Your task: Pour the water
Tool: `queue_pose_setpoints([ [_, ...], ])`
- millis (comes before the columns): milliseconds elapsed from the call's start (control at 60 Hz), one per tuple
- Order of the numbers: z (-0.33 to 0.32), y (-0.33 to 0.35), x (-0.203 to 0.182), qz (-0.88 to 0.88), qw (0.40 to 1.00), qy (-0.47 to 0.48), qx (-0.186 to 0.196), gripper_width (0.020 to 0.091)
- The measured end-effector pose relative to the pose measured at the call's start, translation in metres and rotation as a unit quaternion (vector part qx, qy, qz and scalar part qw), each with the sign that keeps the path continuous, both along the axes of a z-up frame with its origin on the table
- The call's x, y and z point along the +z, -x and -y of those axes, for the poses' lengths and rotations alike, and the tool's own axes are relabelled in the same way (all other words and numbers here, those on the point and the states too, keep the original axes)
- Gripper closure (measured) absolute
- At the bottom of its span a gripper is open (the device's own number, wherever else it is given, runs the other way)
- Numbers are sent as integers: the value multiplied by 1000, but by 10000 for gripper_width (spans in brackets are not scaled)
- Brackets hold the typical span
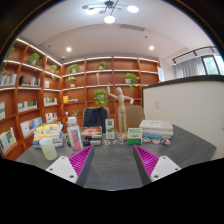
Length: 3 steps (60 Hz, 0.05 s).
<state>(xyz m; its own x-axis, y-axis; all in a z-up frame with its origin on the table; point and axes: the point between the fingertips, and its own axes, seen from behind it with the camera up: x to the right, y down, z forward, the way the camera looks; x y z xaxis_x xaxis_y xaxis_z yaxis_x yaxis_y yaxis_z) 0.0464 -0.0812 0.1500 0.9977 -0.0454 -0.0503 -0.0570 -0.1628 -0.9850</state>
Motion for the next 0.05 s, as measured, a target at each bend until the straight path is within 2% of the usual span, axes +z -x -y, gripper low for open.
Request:
queue_pose_setpoints([
  [50,0,0,2,-2,1000,-2,-1,287],
])
